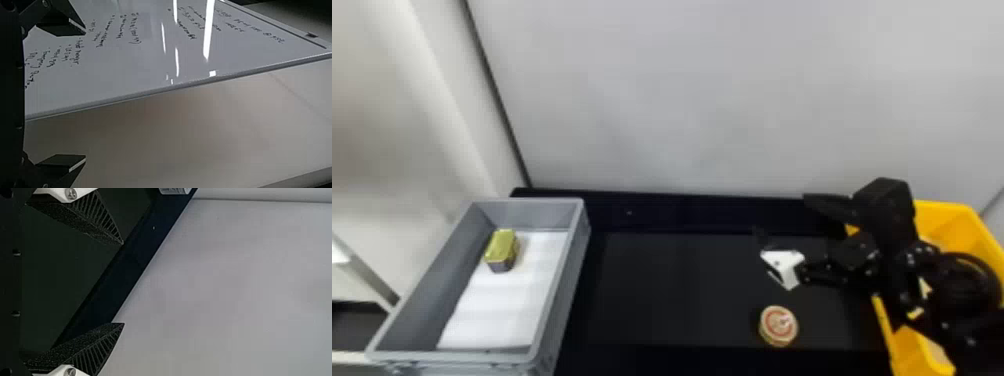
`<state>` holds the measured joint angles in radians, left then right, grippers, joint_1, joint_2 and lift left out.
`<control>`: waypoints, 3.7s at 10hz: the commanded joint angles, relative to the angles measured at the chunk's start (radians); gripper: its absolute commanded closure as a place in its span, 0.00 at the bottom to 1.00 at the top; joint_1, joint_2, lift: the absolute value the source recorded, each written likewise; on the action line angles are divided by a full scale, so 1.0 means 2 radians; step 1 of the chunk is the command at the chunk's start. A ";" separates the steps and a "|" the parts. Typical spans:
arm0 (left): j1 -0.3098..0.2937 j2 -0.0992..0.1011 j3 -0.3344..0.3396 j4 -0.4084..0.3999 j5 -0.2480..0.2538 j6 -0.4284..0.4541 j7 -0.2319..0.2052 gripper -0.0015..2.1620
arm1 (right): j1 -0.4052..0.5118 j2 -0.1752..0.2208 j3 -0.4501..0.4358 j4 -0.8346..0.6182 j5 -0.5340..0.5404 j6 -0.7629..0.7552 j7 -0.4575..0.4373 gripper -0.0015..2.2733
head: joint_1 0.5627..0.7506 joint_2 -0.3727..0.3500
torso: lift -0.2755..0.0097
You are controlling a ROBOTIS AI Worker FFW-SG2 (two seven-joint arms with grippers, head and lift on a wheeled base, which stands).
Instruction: Pick up the round yellow can and place it in the yellow rectangular box
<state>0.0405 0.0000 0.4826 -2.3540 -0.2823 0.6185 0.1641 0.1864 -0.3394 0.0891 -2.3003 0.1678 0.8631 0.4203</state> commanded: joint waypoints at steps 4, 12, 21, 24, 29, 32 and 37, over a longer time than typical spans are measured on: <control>0.002 -0.001 0.015 -0.003 0.000 -0.001 -0.004 0.06 | 0.080 -0.019 -0.005 -0.001 -0.029 0.000 -0.031 0.01 | 0.70 0.53 | 0.73; 0.005 -0.001 0.028 -0.008 0.000 -0.002 -0.007 0.06 | 0.132 -0.015 -0.045 0.073 -0.012 0.003 -0.005 0.02 | 0.70 0.53 | 0.73; 0.006 -0.001 0.023 -0.009 0.000 -0.002 -0.007 0.06 | 0.059 0.006 -0.005 0.151 -0.011 -0.003 0.019 0.01 | 0.70 0.53 | 0.73; 0.006 -0.001 0.023 -0.009 0.000 -0.002 -0.007 0.06 | 0.043 0.008 0.000 0.175 -0.011 -0.015 0.021 0.01 | 0.70 0.53 | 0.73; 0.007 -0.001 0.023 -0.010 0.000 -0.003 -0.007 0.06 | 0.013 0.019 -0.003 0.243 -0.011 -0.042 0.025 0.01 | 0.70 0.53 | 0.73; 0.007 -0.001 0.019 -0.010 0.000 -0.002 -0.007 0.06 | -0.011 0.029 0.003 0.275 -0.010 -0.060 0.029 0.01 | 0.70 0.53 | 0.73; 0.007 -0.001 0.017 -0.010 -0.001 -0.002 -0.005 0.06 | -0.024 0.032 0.009 0.303 -0.007 -0.068 0.027 0.03 | 0.70 0.53 | 0.73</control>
<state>0.0532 0.0000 0.5172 -2.3734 -0.2837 0.6136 0.1528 0.1364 -0.2753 0.1096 -1.7004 0.1502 0.7250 0.4751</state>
